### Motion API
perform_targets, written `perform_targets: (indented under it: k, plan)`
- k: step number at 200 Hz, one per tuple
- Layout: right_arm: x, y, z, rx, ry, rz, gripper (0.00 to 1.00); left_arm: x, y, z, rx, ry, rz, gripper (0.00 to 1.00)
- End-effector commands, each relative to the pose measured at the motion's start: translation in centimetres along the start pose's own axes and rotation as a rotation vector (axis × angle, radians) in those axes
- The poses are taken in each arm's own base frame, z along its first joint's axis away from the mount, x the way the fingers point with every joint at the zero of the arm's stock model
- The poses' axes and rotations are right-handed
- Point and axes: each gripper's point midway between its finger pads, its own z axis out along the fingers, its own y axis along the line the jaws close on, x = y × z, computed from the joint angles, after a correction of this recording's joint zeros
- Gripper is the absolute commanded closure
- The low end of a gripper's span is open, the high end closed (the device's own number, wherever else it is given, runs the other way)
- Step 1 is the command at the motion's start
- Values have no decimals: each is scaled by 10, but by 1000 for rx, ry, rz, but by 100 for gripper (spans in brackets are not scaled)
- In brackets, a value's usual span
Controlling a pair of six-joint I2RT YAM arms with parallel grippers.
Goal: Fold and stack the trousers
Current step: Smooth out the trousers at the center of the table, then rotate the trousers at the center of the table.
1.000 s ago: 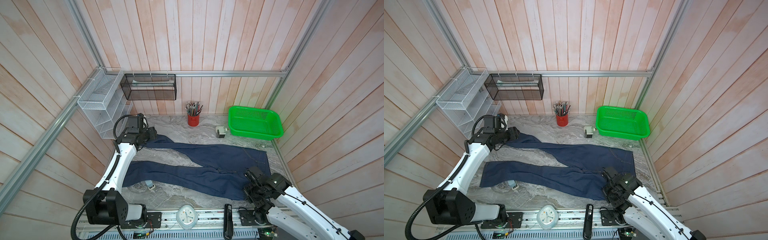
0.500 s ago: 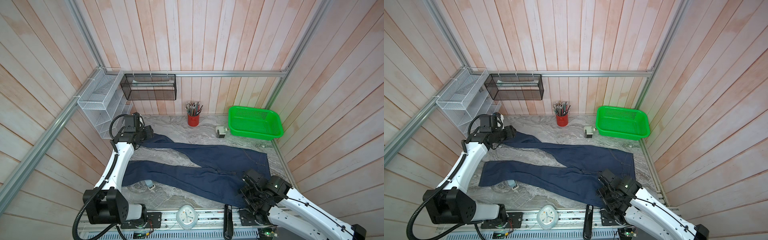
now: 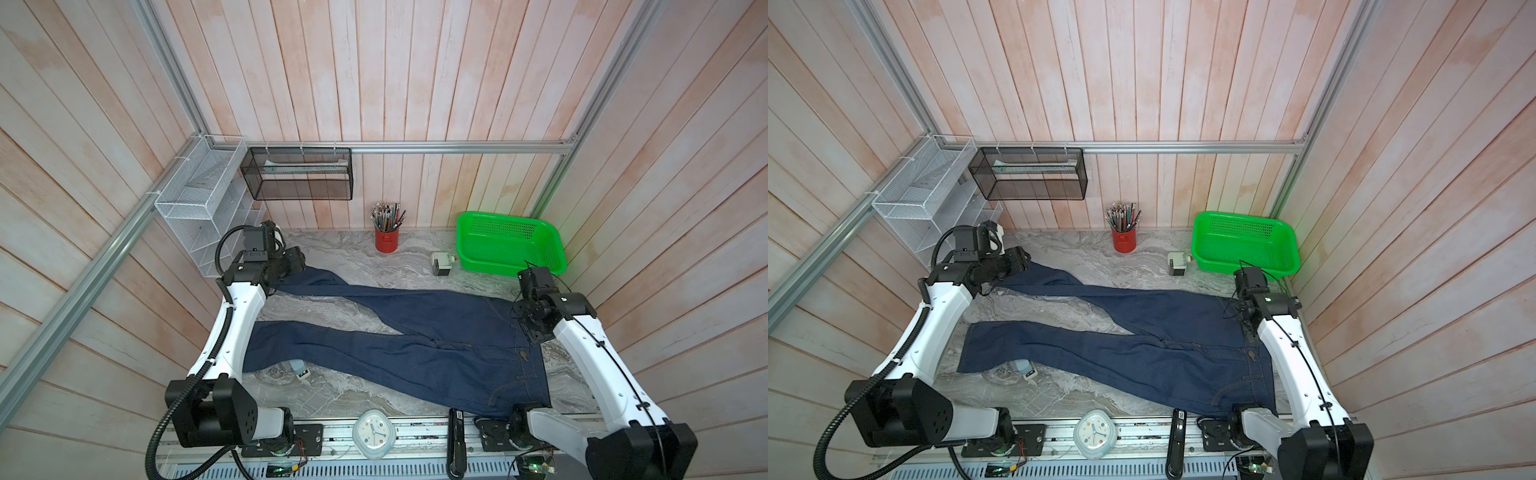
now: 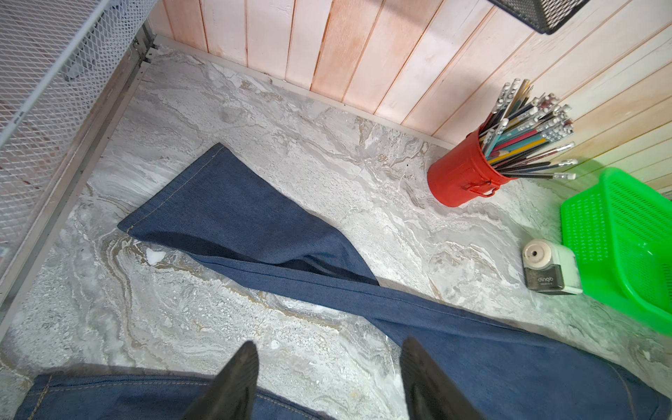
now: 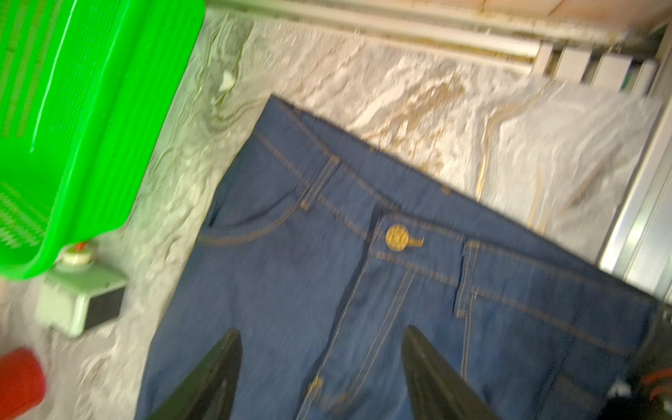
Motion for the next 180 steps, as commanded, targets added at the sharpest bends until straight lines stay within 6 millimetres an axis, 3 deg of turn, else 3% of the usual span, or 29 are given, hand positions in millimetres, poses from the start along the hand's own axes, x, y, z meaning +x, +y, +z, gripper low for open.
perform_targets:
  k: [1, 27, 36, 99, 121, 156, 180]
  plan:
    - [-33, 13, 41, -46, -75, -50, 38, -9, -7, -11, 26, -17, -8, 35]
    - [-23, 15, 96, -55, 20, 16, 65, -9, -8, -10, 29, -10, -5, 35]
    - [-17, 17, 111, -56, 53, 28, 70, -9, -8, -10, 26, -8, -4, 35]
    - [11, 24, 185, -16, 192, 72, 66, -10, -4, -10, -1, -3, 5, 35]
    - [-1, 38, 198, -52, 161, 91, 70, -13, -2, -12, -15, -9, 9, 35]
    - [-26, 82, 210, -148, 127, 90, 71, -20, 0, -16, -38, -20, 8, 35]
    - [-36, 94, 214, -156, 124, 117, 71, -25, 7, -18, -66, -35, 3, 35]
